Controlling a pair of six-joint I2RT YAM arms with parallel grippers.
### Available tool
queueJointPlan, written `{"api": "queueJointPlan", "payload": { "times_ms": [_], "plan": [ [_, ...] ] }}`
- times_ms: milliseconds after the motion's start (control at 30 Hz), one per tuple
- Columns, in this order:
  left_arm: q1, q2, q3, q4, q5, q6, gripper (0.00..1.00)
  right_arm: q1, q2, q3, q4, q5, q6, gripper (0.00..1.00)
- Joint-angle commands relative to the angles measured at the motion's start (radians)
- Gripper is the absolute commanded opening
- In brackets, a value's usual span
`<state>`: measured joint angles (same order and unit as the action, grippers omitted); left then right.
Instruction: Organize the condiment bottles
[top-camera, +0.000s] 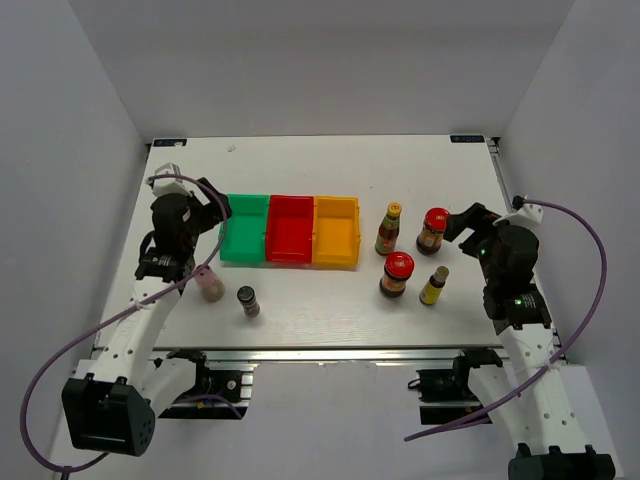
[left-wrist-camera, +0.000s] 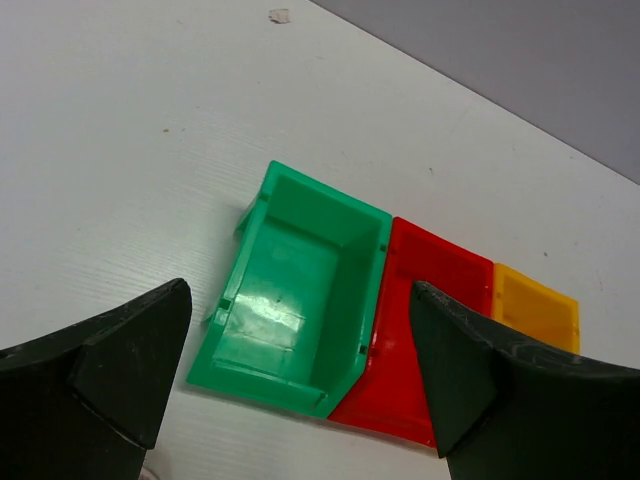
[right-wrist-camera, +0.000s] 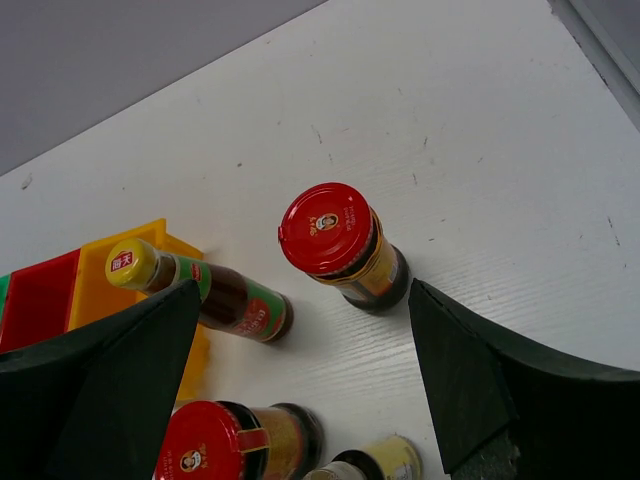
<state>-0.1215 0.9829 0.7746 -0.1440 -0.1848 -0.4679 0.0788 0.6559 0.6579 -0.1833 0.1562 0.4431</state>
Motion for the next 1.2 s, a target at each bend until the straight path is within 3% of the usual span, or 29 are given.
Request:
{"api": "queueJointPlan", "payload": {
  "times_ms": [0, 133, 267, 433, 633, 900, 1167],
  "plan": [
    [-0.001, 0.029, 0.069, -0.005, 0.13, 0.011, 0.98, -0.002, -0.019, -0.007, 0.045, 0.011, -0.017, 0.89],
    [-0.03, 0.08, 0.103, 0.049, 0.353, 0.038, 0.98, -0.004, -0.029, 0.006, 0.009, 0.051, -0.003, 0.89],
    [-0.241, 0.219, 0.192, 0.086, 0.327, 0.129, 0.98, -0.004, -0.038, 0.014, -0.047, 0.132, 0.031, 0.89],
    [-0.422, 0.411, 0.336, 0.133, 0.484, 0.238, 0.98, -0.004, 0.007, 0.065, -0.146, 0.118, 0.013, 0.89],
    [-0.637, 0.575, 0.458, 0.207, 0.415, 0.437, 0.98, -0.002, 0.059, 0.066, -0.156, 0.098, 0.023, 0.89],
    [-0.714, 0.888, 0.698, 0.186, 0.364, 0.462, 0.98, -0.002, 0.054, 0.066, -0.163, 0.069, 0.026, 0.89],
    [-0.756, 0.991, 0.785, 0.231, 0.251, 0.463, 0.98, -0.002, 0.028, 0.058, -0.148, 0.068, 0.023, 0.89]
  ]
}}
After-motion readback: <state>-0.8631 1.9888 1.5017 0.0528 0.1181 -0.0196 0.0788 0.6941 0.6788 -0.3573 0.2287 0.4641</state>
